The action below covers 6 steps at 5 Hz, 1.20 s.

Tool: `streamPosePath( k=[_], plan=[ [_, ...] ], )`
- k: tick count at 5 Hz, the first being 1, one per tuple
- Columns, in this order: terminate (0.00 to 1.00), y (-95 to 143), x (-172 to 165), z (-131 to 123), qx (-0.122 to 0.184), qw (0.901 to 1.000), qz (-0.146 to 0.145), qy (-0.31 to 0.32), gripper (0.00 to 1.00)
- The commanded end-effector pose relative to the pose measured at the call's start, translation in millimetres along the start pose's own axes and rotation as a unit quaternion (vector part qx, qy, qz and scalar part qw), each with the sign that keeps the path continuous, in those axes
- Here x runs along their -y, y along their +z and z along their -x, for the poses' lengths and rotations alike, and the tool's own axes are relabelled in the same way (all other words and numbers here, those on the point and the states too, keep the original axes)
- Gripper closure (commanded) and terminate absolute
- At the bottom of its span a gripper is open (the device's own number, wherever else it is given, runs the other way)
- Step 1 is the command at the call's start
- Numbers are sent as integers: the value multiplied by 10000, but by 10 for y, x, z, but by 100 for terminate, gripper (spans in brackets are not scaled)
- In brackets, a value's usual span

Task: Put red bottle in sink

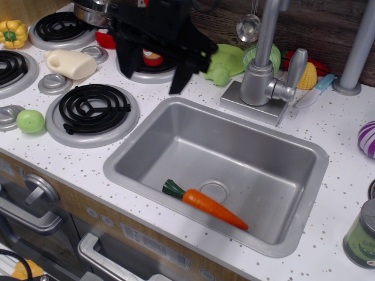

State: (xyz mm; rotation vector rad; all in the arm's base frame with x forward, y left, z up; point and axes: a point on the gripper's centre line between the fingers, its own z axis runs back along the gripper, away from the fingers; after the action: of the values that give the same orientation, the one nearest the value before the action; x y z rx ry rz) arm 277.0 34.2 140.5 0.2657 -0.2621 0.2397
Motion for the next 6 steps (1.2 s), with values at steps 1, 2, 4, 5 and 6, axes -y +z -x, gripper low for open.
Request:
streamPosePath(
  k=[1,2,4,5,6],
  plan=[
    [0,25,-107,-424,880,9960,127,12,0],
    [0,-170,-153,-702,1184,9924,258,-217,0],
    [0,-452,-269,-1119,1635,9858,77,-385,0],
    [0,-586,-363,-1255,1756,9838,48,-369,0],
    [0,-799,-503,-1361,1916,9809,-21,-323,0]
  ],
)
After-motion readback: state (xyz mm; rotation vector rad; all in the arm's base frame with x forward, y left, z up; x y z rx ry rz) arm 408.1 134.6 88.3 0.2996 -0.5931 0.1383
